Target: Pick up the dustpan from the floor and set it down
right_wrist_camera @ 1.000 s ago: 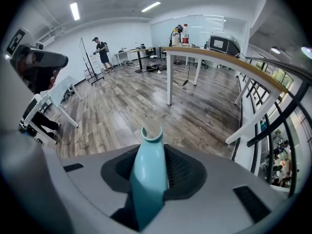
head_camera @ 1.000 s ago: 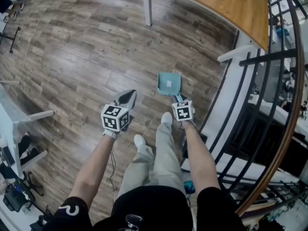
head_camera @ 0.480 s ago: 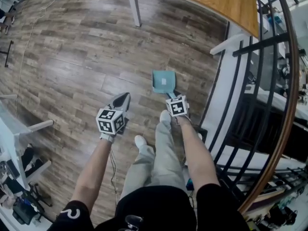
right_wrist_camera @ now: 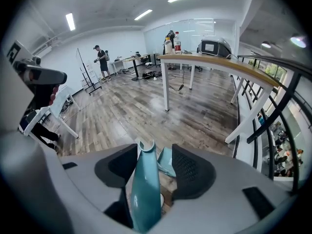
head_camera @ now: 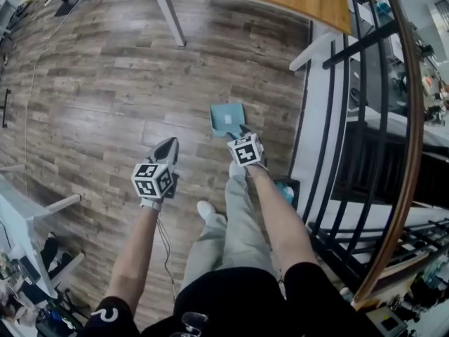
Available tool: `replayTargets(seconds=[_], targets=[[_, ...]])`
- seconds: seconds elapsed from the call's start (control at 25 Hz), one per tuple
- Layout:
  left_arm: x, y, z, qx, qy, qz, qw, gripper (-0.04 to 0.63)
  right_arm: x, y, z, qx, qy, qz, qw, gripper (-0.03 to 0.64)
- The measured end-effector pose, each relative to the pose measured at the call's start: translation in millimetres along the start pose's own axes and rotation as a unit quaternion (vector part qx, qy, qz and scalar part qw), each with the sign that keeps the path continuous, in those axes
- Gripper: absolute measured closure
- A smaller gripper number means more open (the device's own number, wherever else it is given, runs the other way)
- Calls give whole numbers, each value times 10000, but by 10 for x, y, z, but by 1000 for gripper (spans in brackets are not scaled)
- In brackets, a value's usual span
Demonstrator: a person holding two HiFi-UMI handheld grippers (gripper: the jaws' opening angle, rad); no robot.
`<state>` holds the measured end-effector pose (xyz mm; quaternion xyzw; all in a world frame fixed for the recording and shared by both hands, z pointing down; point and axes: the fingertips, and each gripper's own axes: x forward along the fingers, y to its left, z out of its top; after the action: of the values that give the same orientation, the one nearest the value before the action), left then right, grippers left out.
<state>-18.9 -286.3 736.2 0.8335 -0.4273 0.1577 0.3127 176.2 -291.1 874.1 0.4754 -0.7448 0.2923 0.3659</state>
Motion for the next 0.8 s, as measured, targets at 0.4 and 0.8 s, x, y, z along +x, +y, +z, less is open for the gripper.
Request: replayTargets(seconds=[0.4, 0.8], targets=[[-312, -452, 369, 221, -278, -163, 9992, 600, -922, 39, 418, 62, -837, -11, 9965, 417], [-1283, -872, 839, 428, -977, -109, 9942, 600, -2429, 310, 949, -71, -2113, -317, 9769, 562]])
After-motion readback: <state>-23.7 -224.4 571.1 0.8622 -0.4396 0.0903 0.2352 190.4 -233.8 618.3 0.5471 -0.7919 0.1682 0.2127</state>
